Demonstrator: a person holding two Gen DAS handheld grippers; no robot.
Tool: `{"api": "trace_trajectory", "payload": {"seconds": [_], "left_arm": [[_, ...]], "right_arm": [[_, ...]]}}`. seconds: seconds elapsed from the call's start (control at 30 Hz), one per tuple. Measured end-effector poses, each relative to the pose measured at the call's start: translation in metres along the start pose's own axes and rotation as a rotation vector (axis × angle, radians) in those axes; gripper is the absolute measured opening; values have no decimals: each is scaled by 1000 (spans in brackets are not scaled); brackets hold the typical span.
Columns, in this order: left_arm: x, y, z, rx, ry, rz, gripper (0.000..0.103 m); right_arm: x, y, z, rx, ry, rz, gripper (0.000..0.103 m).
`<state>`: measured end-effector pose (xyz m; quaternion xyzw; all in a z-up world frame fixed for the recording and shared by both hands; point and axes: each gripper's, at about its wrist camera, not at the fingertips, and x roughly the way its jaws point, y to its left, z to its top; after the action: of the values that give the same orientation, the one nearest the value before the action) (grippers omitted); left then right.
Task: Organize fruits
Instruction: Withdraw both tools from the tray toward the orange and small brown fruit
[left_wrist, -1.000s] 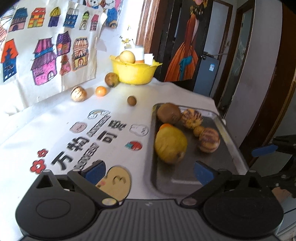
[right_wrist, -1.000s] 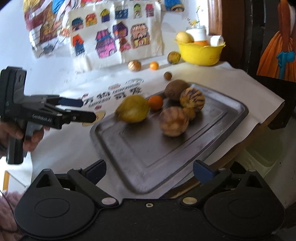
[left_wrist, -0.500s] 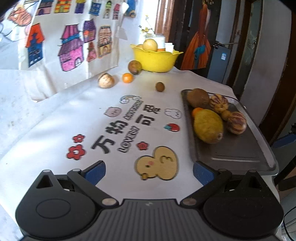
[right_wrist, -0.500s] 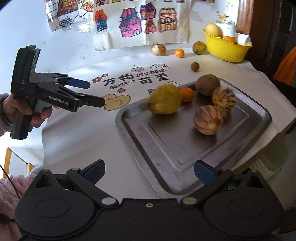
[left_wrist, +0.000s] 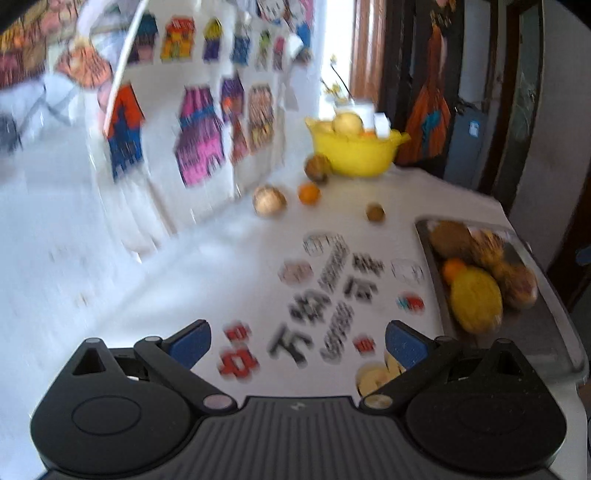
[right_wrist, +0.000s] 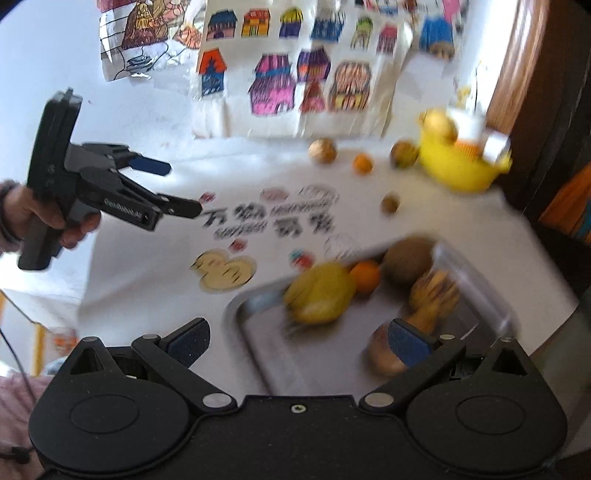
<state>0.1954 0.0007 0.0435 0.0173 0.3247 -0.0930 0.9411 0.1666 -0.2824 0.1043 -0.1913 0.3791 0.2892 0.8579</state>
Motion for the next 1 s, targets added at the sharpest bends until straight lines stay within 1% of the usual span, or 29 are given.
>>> {"api": "trace_trajectory", "payload": {"seconds": [0.07, 0.13, 0.27, 0.4, 0.5, 0.57, 0.63, 0.77, 1.0], "left_arm": [[-1, 4, 15, -9, -36, 11, 103], [-1, 7, 28, 4, -71, 25, 103], [5, 5, 51, 80, -143, 63, 103], [18, 0, 70, 130, -172, 72, 103], [30, -3, 80, 155, -177, 56, 103], [39, -6, 85, 182, -177, 53, 103], [50, -9, 89, 206, -171, 55, 103], [74, -11, 95, 234, -144, 58, 103], [115, -10, 104, 206, -100, 46, 103]], "right_arm": [[-4, -6, 15, -50, -20, -29, 102], [-9, -13, 30, -90, -43, -58, 102], [-16, -29, 60, -148, -107, -98, 102], [-12, -45, 81, -176, -182, -102, 102], [3, -55, 84, -214, -247, -99, 102], [20, -62, 83, -230, -258, -97, 102], [37, -68, 80, -221, -256, -90, 102], [69, -82, 76, -165, -248, -50, 102], [110, -110, 71, -61, -231, -6, 102]]}}
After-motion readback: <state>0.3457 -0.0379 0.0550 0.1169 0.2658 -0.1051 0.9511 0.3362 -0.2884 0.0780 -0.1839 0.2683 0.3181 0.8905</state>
